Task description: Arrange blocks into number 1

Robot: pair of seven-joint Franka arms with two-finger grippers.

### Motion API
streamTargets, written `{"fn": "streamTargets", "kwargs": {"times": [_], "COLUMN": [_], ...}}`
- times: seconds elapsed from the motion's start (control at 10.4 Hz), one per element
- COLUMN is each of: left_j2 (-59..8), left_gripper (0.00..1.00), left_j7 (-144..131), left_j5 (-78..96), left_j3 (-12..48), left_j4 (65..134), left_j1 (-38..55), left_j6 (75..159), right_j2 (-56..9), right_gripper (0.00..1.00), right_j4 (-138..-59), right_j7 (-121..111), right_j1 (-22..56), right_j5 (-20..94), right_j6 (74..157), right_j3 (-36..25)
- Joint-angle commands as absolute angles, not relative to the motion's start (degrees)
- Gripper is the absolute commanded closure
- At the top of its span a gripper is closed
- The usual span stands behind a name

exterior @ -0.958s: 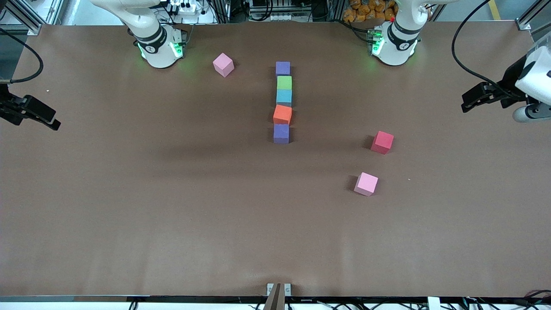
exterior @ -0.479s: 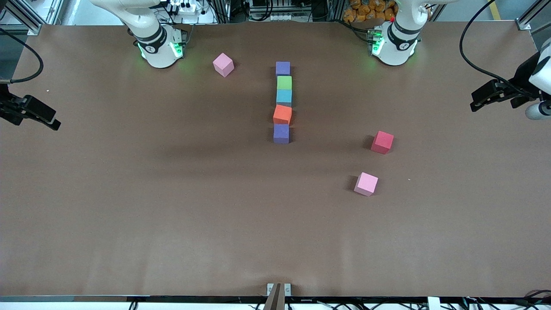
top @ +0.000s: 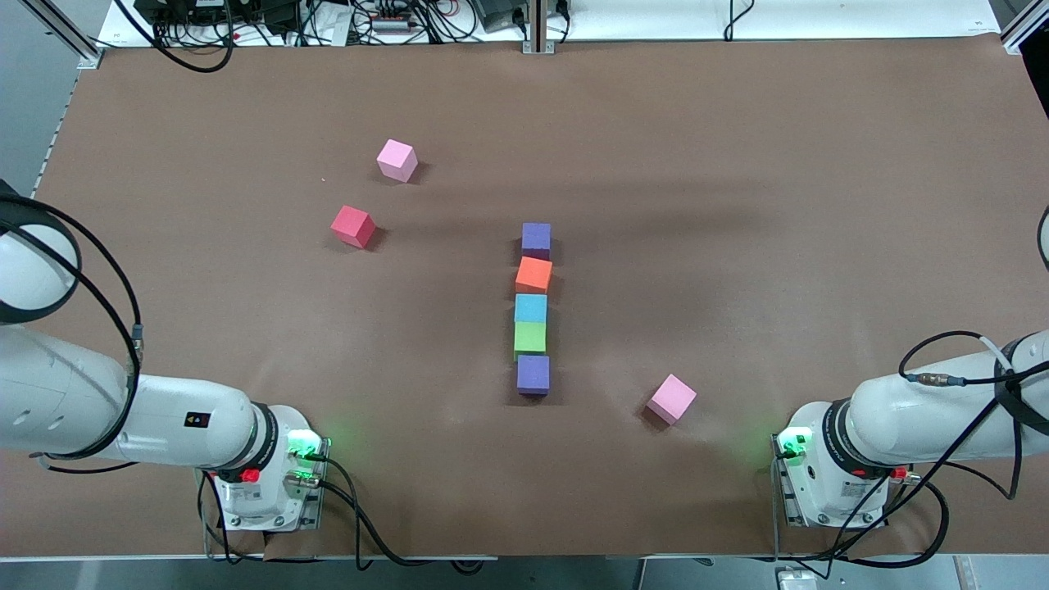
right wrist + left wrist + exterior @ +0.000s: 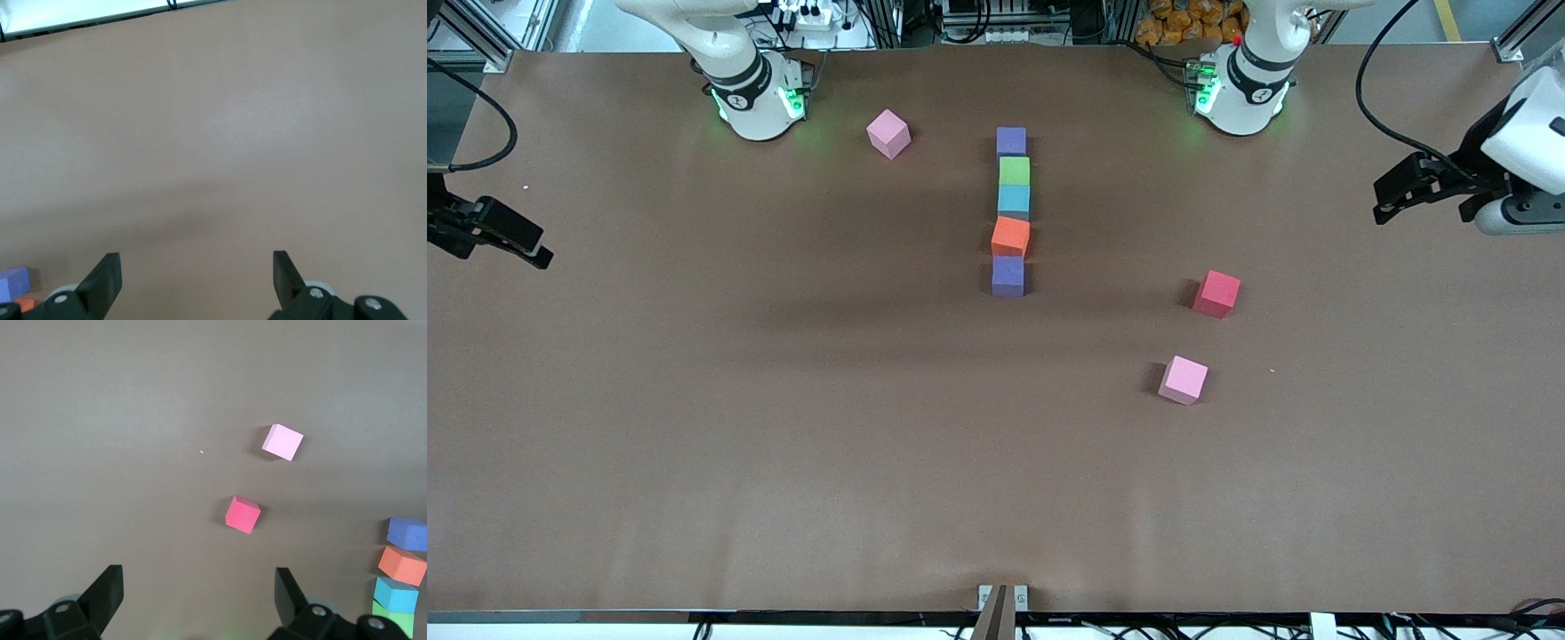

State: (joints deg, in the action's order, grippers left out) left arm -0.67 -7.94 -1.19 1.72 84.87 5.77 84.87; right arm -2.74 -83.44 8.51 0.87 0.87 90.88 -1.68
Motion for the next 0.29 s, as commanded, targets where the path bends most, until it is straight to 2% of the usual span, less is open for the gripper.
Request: {"fn": "streamTargets", "kwargs": {"times": [0.0, 0.19], "left_j2": [-0.4, -0.3], "left_gripper": [0.00, 0.00], "left_j7": [-7.1, -6.7], "left_j5": [-0.5, -0.8], "left_j3": [1.6, 1.7], "left_j4": [84.2, 84.2], "left_j1": [5.6, 5.6], "left_j6": [83.9, 83.9], "right_j2": [-3.7, -3.7], "right_gripper": [0.00, 0.00], "right_j4": [-81.9, -81.8], "right_j7": [8.9, 8.8], "right_j1": [0.4, 0.4], "right_j5": [0.0, 0.1], "right_j6": [90.0, 90.0], "right_j3": [-0.8, -0.9]}}
